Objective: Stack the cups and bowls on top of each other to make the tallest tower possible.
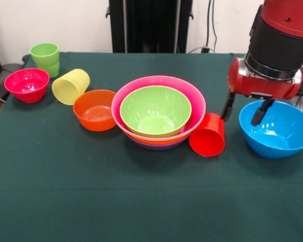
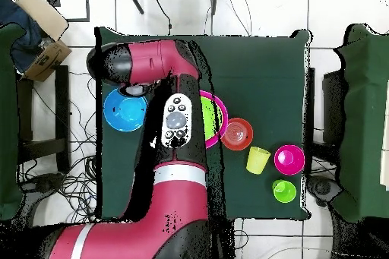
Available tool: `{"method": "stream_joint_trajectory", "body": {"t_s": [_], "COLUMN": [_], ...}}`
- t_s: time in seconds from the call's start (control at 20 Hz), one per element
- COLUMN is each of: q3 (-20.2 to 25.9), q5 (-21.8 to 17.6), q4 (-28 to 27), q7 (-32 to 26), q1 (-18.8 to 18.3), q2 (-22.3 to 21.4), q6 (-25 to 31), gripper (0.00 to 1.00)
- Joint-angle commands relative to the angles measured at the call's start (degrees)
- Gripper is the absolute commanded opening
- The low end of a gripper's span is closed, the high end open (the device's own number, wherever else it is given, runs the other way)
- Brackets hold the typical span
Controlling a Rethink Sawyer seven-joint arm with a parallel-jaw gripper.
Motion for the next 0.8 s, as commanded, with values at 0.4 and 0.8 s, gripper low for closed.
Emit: {"method": "stream_joint_trajectory", "body": {"t_s": [0.4,0.8], "q3": [1.91,2.18], "q5": [2.12,1.82], "q4": [6.13,1.53], "q7": [11.51,4.83], "q1": [0.51,-0.15], "q2": [3.68,6.75], "q6": [-5.57,3.49], "gripper": [1.00,1.00]}}
